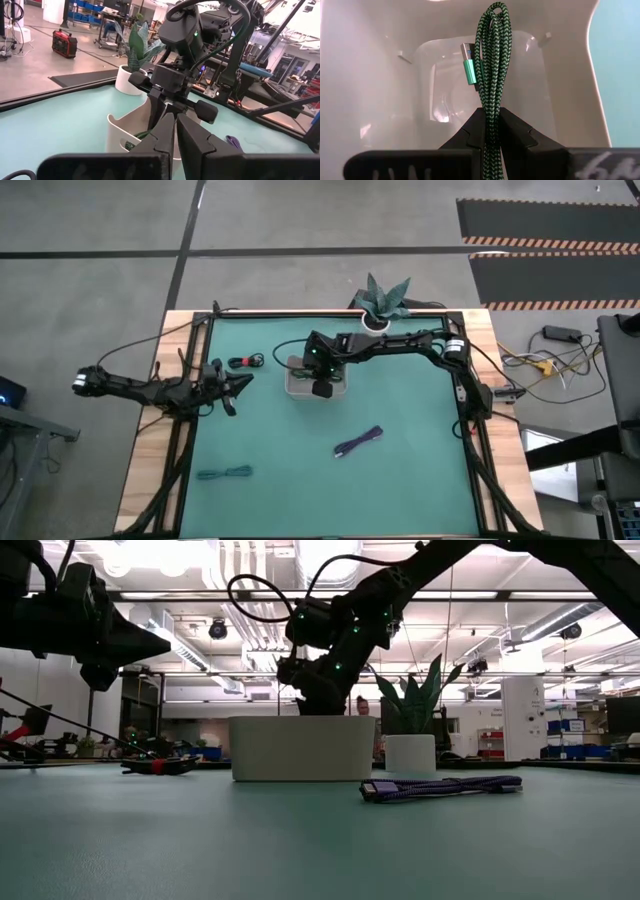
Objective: Pick and place USB-C Cables
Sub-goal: Put the green charger cable into the white bin
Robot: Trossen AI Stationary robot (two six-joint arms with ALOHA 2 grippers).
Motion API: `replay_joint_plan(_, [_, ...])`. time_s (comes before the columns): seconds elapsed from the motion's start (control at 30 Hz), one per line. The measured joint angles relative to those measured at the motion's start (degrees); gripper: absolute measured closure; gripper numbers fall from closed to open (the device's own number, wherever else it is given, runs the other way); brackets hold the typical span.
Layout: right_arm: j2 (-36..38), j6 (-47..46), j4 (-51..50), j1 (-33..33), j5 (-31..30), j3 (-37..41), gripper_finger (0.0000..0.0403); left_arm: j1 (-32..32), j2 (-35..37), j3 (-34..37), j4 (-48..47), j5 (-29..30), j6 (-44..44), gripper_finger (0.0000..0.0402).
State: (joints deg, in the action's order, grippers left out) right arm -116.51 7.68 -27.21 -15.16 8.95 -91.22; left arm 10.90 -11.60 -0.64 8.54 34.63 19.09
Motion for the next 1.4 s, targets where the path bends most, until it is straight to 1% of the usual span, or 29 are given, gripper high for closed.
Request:
replay_joint_plan(1.03, [0.04,0.52,-1.08,0.00,0.00,1.51,0.0374,0.00,0.00,0.04,0.00,0.00,0.00,0.0395])
replay_joint_plan(1.4, [0.04,1.33,-1.76,0.27,0.00,0.62,0.0374,-0.01,0.00,0.04,0.00,0.02,-0.01,0.0395])
